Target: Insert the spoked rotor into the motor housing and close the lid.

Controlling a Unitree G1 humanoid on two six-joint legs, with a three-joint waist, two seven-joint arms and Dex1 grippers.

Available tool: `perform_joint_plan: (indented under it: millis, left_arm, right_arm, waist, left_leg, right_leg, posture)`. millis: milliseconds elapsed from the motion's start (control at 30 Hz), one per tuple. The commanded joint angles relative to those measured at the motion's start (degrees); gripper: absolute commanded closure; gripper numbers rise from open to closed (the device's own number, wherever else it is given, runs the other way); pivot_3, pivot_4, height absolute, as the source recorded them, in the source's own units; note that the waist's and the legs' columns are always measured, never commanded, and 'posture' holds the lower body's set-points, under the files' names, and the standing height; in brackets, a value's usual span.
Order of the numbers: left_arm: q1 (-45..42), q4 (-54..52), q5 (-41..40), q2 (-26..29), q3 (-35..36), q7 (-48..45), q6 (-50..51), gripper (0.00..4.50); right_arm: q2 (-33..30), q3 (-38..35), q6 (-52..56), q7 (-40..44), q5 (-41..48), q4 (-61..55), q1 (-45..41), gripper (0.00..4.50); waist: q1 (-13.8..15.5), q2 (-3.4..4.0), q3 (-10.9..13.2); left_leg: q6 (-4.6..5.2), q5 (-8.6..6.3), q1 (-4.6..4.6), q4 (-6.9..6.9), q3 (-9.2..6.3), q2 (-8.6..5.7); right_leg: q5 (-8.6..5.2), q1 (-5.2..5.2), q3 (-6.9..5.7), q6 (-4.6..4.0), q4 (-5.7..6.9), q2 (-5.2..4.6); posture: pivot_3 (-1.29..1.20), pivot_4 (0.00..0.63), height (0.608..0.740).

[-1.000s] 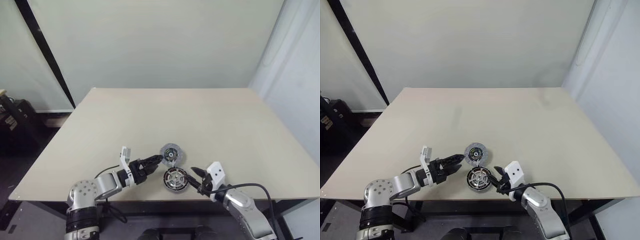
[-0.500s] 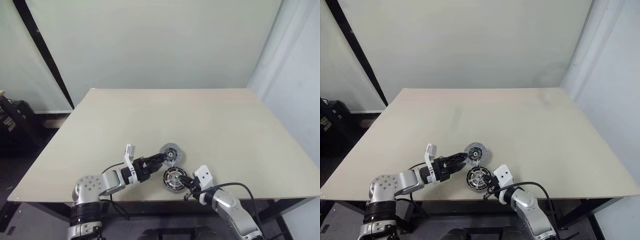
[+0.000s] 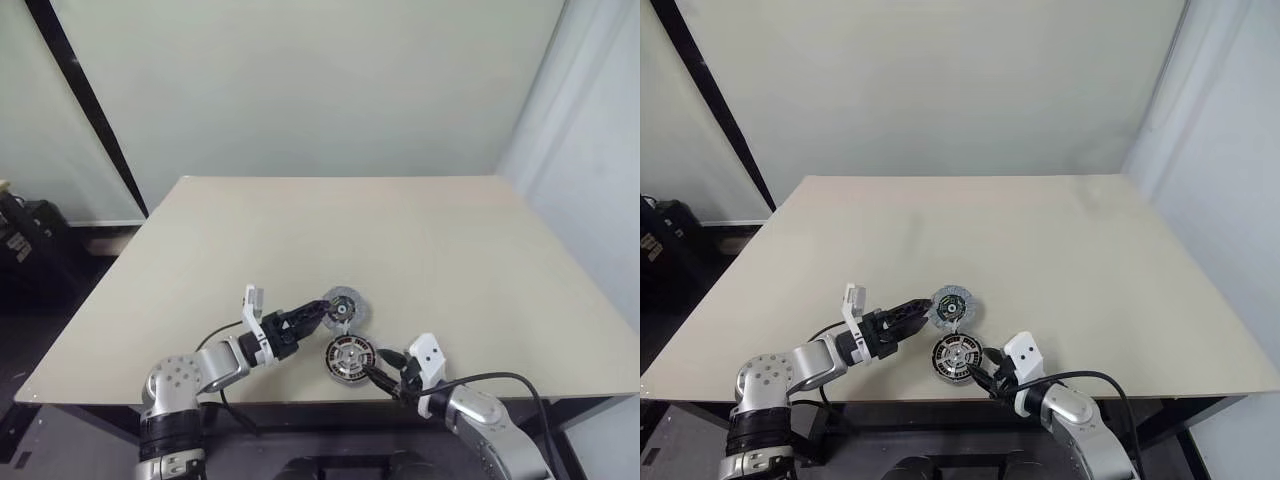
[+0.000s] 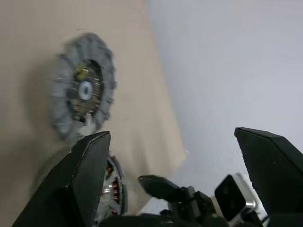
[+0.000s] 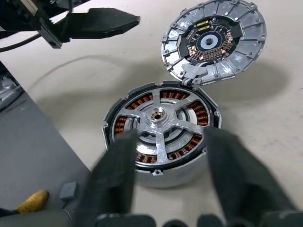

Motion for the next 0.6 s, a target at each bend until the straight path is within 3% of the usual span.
perform_joint_plan:
  millis: [33, 100, 200, 300, 600]
  left_arm:
    - [-0.6, -2.4, 0.3, 0.1, 2.3, 0.5, -4.2, 0.00]
    - [-1.0, -1.7, 1.6, 0.0, 2.9, 1.2, -6.8, 0.00]
    - [-2.4, 0.9, 4.4, 0.5, 3.5, 1.6, -11.2, 0.00]
    - [-4.1, 3.9, 7.4, 1.3, 3.4, 1.8, -14.5, 0.60]
    - [-13.0, 17.7, 21.5, 1.4, -0.1, 3.7, -26.0, 3.71]
  right_arm:
    - [-0.7, -1.6, -0.4, 0.2, 1.4, -3.5, 1.0, 0.69]
    - [-1.0, -1.9, -0.3, 0.3, 1.6, -4.0, 1.7, 0.03]
    - [-1.6, -2.4, 0.2, 0.2, 2.0, -4.9, 3.0, 0.01]
    - [-1.9, -2.8, 0.1, -0.2, 1.6, -5.5, 4.0, 0.00]
    - [-2.4, -3.5, -0.5, -1.3, 0.9, -6.6, 5.4, 0.00]
  waist:
    - [0.0, -0.01, 0.0]
    - [0.0, -0.01, 0.0]
    - [0.0, -0.01, 0.0]
    - [0.0, -0.01, 0.0]
    - [0.2, -0.05, 0.0]
  left_leg:
    - [-0.04, -0.03, -0.01, 0.01, -0.01, -0.01]
    - [-0.04, -0.03, 0.00, 0.02, 0.00, -0.02]
    - [-0.04, -0.03, -0.02, 0.02, 0.03, -0.02]
    - [-0.04, -0.03, -0.02, 0.02, 0.02, -0.01]
    - [0.09, 0.05, -0.04, 0.02, 0.02, -0.05]
  right_leg:
    - [0.00, -0.05, -0.01, 0.00, -0.01, -0.01]
    - [0.00, -0.04, 0.00, 0.00, -0.02, -0.02]
    - [0.00, -0.02, 0.01, 0.00, -0.02, -0.02]
    - [0.00, -0.02, -0.01, 0.00, -0.02, -0.01]
    - [0.00, 0.02, -0.01, 0.00, -0.03, -0.01]
  posture:
    - [0.00, 0.000, 0.740]
    - [0.00, 0.000, 0.740]
    - [0.00, 0.000, 0.740]
    - [0.00, 0.000, 0.740]
    - [0.00, 0.000, 0.740]
